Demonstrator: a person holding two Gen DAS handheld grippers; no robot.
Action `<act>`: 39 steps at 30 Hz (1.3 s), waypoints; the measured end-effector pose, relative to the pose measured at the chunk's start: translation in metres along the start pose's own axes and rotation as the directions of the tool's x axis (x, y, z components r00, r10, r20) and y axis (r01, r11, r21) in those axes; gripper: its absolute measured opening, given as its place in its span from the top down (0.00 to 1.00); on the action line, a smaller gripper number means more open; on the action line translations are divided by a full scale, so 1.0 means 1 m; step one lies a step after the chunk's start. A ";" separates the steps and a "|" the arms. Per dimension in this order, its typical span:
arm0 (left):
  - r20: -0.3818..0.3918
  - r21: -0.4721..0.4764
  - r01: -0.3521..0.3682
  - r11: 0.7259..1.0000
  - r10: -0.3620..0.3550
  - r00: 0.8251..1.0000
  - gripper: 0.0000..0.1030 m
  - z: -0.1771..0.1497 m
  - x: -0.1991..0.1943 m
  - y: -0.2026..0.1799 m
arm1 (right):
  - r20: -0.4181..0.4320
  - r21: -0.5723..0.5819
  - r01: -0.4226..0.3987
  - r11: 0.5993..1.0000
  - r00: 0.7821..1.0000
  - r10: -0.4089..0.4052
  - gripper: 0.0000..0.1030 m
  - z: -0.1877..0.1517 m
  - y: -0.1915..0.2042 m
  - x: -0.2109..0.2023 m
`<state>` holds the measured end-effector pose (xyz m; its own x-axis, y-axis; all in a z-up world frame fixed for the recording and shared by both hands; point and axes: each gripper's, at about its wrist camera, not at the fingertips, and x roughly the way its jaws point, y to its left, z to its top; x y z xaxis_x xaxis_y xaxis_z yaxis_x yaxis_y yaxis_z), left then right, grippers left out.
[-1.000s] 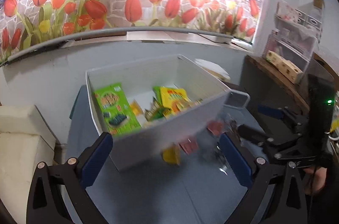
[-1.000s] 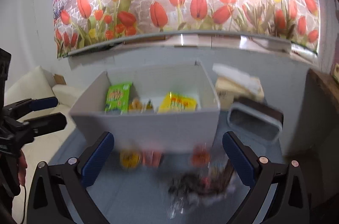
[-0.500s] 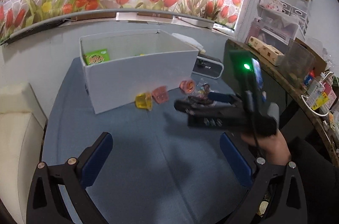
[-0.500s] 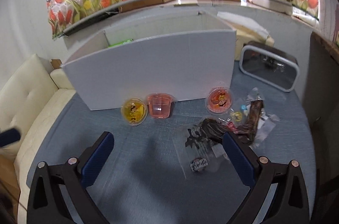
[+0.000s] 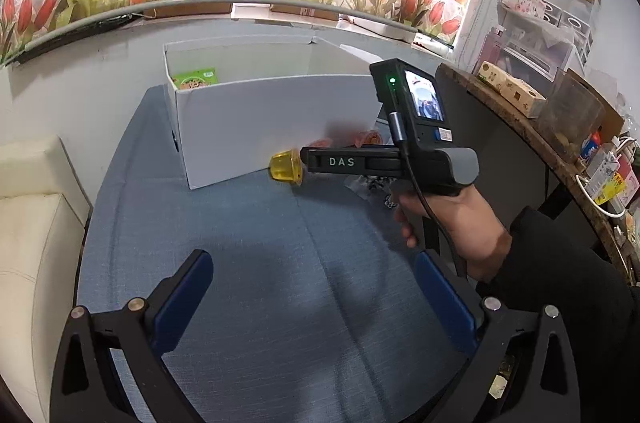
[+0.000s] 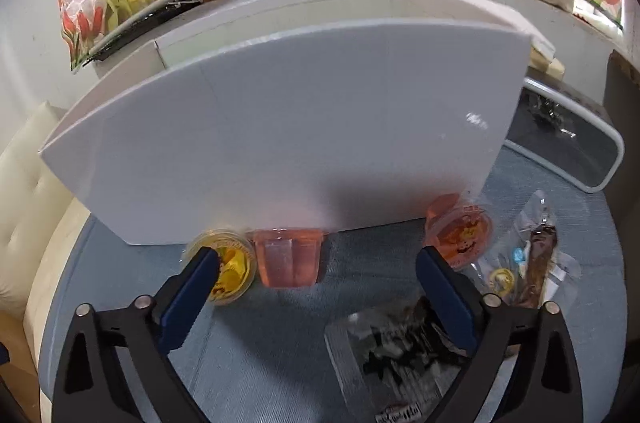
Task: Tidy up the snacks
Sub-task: 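Grasp the pink jelly cup with the right tool and lift it, then grasp the yellow jelly cup with the left tool while the right tool holds the pink cup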
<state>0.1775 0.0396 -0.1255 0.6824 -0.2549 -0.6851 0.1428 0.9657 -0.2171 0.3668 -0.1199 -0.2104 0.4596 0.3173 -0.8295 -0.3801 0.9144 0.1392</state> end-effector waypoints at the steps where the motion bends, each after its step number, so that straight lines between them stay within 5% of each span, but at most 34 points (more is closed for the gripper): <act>1: -0.001 -0.004 -0.004 1.000 0.004 1.000 0.00 -0.001 0.001 0.001 | -0.019 -0.009 0.015 1.000 1.000 -0.015 0.16 -0.001 0.002 0.006; 7: -0.022 -0.024 -0.007 1.000 0.006 1.000 0.00 -0.004 0.008 0.007 | -0.026 -0.076 0.042 0.996 0.999 -0.044 0.60 0.000 0.018 0.009; 9: -0.024 -0.024 -0.008 1.000 0.008 1.000 0.00 -0.005 0.008 0.008 | -0.017 -0.099 0.054 0.994 0.998 -0.056 0.64 0.000 0.023 0.006; 21: -0.027 -0.061 -0.030 0.998 0.028 0.999 0.00 0.012 0.031 0.015 | 0.078 -0.088 0.046 0.995 0.996 -0.039 0.66 -0.022 0.011 -0.056; 32: -0.020 -0.059 -0.115 0.992 0.114 0.993 0.00 0.053 0.114 -0.003 | 0.155 -0.022 0.014 1.000 0.988 -0.010 0.66 -0.076 -0.027 -0.144; 39: -0.091 -0.075 -0.203 0.976 0.196 0.976 0.01 0.067 0.169 -0.001 | 0.185 0.013 -0.031 0.999 0.982 0.028 0.66 -0.092 -0.040 -0.169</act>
<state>0.3402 -0.0014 -0.1940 0.6286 -0.0640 -0.7751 -0.0532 0.9907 -0.1250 0.2305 -0.2338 -0.1254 0.5893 0.3835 -0.7111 -0.3832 0.9075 0.1719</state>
